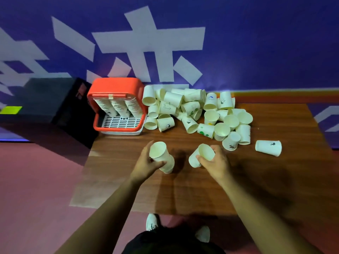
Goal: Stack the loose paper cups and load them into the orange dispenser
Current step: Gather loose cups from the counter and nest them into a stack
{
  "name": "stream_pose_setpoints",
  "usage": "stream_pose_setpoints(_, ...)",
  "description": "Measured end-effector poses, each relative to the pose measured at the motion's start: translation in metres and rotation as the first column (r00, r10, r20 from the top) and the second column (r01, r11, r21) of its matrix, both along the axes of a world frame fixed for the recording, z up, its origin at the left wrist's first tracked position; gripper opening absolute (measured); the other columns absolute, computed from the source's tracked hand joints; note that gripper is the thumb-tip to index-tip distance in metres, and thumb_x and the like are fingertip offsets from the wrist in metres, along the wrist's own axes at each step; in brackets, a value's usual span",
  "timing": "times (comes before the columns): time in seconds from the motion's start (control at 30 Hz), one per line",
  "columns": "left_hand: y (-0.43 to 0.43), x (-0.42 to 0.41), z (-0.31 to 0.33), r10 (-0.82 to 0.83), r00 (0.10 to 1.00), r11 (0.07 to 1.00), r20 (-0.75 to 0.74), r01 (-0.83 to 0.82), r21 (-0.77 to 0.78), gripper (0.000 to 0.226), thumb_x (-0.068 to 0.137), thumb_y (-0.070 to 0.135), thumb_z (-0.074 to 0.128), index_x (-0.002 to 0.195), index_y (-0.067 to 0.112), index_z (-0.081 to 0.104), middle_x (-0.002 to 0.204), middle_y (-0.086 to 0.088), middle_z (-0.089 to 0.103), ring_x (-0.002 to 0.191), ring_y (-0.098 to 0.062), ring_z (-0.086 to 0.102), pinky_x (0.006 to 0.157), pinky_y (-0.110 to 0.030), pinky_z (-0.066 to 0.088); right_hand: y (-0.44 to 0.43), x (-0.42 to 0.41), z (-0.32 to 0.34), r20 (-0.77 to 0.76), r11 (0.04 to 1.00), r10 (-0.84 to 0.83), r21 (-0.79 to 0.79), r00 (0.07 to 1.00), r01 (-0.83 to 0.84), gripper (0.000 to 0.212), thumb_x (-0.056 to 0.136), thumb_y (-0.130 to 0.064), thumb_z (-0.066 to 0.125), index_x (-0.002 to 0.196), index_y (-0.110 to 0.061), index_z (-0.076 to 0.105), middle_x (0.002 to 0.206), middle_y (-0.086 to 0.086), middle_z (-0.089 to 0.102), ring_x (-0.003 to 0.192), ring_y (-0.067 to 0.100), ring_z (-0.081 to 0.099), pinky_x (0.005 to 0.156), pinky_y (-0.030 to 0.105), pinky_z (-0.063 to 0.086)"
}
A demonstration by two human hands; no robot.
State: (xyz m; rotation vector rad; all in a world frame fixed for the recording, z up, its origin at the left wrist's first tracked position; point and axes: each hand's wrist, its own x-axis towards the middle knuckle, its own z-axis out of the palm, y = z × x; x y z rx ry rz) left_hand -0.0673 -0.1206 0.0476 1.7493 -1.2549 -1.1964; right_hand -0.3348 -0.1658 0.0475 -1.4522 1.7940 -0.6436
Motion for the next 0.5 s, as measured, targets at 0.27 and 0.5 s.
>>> stream_pose_setpoints(0.27,-0.012,-0.006,-0.033,-0.185,0.948,0.983,0.26,0.177,0.055,0.09,0.079,0.028,0.082,0.151,0.025,0.028,0.148,-0.001,0.038,0.134,-0.021,0.033,0.106,-0.034,0.033,0.01,0.017,0.005,-0.009,0.995,-0.087,0.056,0.996,0.088,0.067,0.073,-0.042,0.079,0.128,-0.02,0.048,0.121,-0.001,0.053,0.109,0.018,0.053,0.084,0.033,0.05)
stream_pose_setpoints(0.5,-0.015,0.006,-0.067,-0.588,0.687,0.809,0.428,0.509,0.294,0.108,0.08,0.06,0.071,0.156,0.042,-0.003,0.154,-0.016,0.02,0.148,-0.038,0.012,0.117,-0.052,0.02,0.016,0.033,0.01,0.004,0.994,-0.109,0.032,0.994,0.109,0.06,0.076,-0.036,0.08,0.125,-0.018,0.051,0.119,-0.001,0.051,0.108,0.015,0.05,0.078,0.023,0.038)
